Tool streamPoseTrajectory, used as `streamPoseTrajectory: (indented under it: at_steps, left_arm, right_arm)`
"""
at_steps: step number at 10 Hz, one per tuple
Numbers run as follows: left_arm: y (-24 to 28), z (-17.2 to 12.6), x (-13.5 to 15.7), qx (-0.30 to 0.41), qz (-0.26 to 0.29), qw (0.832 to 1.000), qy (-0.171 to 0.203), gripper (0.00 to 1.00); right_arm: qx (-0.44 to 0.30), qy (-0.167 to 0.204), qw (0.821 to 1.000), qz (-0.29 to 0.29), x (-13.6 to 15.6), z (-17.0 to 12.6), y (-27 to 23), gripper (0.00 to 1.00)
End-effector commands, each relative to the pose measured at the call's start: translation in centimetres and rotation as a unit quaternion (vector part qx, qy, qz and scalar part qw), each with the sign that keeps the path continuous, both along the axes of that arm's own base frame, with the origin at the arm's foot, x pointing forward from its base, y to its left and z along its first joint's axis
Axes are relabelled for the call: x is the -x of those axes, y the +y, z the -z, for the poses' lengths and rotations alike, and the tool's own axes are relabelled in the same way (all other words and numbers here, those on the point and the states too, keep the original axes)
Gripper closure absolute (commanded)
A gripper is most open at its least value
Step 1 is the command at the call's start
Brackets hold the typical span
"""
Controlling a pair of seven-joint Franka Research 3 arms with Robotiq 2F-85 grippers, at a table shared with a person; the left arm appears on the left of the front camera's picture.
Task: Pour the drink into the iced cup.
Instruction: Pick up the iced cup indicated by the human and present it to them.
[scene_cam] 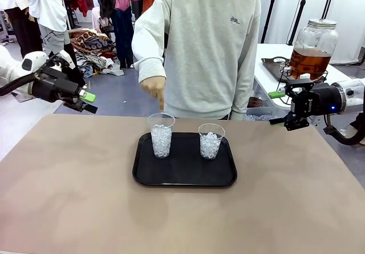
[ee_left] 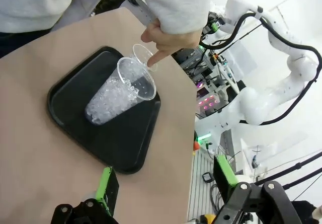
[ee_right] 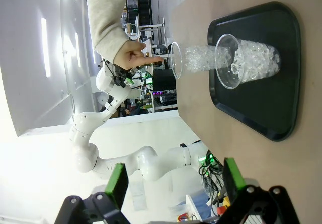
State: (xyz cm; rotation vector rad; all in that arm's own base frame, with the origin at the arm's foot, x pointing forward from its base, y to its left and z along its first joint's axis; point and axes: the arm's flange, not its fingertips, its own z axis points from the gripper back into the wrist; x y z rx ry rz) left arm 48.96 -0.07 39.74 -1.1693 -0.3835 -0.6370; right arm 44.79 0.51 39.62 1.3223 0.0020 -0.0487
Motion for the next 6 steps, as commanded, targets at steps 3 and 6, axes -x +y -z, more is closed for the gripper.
streamPoseTrajectory:
  at_steps: [3,6]
  left_arm:
    - [-0.05,-0.45,-0.31,0.001,-0.002,1.000,0.011,0.00]
    - [-0.33,0.35,-0.30,0.011,0.020,0.998,-0.057,0.00]
  right_arm:
    - [0.000,0.000,1.000,0.003,0.01,-0.04,0.04,0.00]
    - [0.000,0.000,1.000,0.003,0.01,-0.04,0.04,0.00]
